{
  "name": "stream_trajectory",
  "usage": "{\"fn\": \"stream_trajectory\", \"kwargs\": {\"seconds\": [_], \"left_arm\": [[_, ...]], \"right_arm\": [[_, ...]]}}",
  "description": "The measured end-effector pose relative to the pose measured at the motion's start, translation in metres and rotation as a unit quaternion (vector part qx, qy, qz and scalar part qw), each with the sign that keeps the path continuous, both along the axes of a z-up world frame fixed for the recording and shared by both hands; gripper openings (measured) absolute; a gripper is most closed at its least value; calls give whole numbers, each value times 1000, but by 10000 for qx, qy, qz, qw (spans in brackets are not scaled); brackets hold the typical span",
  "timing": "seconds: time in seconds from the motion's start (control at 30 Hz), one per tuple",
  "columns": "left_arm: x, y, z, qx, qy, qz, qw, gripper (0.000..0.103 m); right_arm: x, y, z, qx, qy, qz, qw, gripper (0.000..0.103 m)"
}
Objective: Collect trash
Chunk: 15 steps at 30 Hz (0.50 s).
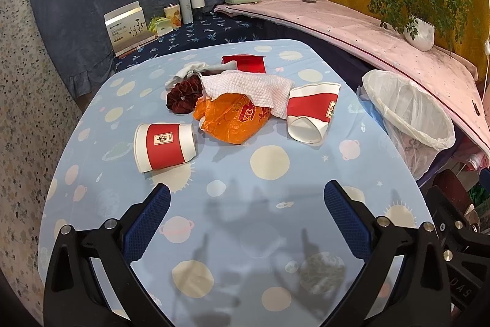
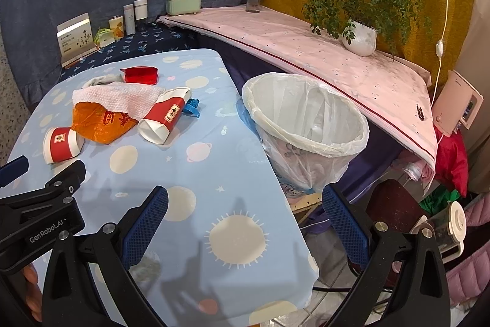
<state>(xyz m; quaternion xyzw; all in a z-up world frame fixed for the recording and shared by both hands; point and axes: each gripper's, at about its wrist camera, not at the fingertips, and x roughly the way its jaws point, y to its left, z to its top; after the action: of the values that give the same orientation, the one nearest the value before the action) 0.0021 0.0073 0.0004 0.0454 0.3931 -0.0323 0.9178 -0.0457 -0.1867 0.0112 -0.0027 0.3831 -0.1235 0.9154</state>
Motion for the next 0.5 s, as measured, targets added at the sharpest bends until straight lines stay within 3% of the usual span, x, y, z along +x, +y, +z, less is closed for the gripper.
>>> {"fn": "stream_trajectory", "kwargs": {"seconds": [0.5], "left_arm": [[2,-2,-3,-86,-31,-83,9999,96]], "right_arm": [[0,-4,1,-47,-58,-155,9999,96]]}}
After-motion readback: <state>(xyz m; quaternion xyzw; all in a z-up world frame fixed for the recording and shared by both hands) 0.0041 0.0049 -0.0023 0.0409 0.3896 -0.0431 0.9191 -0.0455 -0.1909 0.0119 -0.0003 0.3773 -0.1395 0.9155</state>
